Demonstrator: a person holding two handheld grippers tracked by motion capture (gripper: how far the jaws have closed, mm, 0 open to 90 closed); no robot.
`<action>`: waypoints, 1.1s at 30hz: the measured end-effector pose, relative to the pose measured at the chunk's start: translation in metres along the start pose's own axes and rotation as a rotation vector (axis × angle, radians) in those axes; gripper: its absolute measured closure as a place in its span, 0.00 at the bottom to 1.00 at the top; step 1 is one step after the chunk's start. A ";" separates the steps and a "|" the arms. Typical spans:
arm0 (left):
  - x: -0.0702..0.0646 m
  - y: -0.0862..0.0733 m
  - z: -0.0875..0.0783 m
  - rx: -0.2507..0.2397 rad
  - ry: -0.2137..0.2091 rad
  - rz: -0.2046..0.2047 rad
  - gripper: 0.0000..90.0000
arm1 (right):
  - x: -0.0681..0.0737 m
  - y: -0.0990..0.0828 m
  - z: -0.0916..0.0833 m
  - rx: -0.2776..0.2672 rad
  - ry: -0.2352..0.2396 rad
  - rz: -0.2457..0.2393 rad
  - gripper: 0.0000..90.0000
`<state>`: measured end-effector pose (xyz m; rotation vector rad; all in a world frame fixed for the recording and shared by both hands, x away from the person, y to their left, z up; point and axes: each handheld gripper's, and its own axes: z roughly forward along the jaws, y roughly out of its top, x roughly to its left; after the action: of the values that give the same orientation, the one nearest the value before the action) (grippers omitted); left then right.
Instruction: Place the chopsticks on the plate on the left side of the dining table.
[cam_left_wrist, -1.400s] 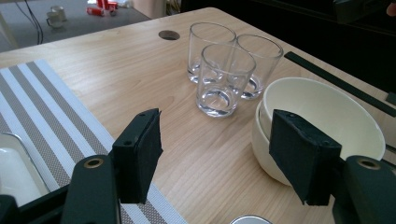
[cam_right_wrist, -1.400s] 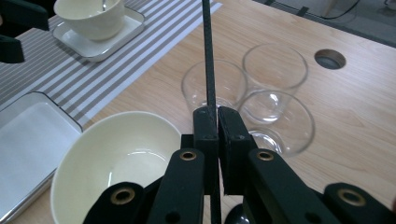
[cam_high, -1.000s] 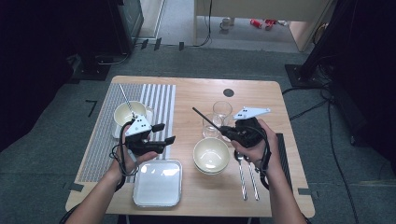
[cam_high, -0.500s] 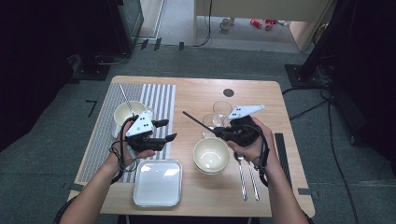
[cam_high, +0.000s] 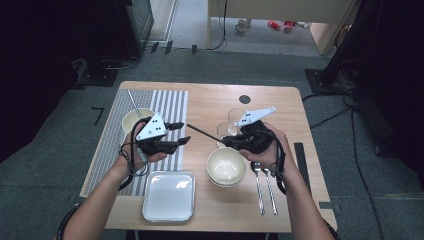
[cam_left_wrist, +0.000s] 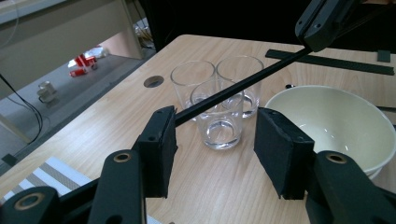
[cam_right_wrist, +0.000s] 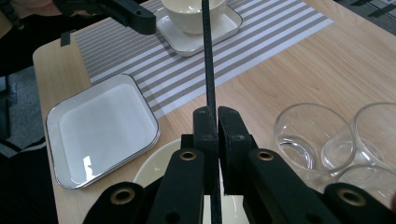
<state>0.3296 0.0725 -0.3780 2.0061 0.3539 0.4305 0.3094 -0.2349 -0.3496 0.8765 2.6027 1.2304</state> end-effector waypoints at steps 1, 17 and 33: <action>0.000 0.001 0.000 0.008 0.001 0.011 0.54 | 0.000 0.001 0.000 0.003 0.001 0.001 0.97; -0.016 0.016 0.015 0.105 -0.072 0.150 0.54 | 0.007 0.004 0.006 0.025 0.050 -0.050 0.97; -0.027 0.016 0.028 0.178 -0.095 0.228 0.63 | 0.016 0.006 0.010 0.056 0.095 -0.107 0.97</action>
<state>0.3191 0.0321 -0.3792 2.2429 0.1064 0.4559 0.3023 -0.2161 -0.3493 0.6928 2.7309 1.2048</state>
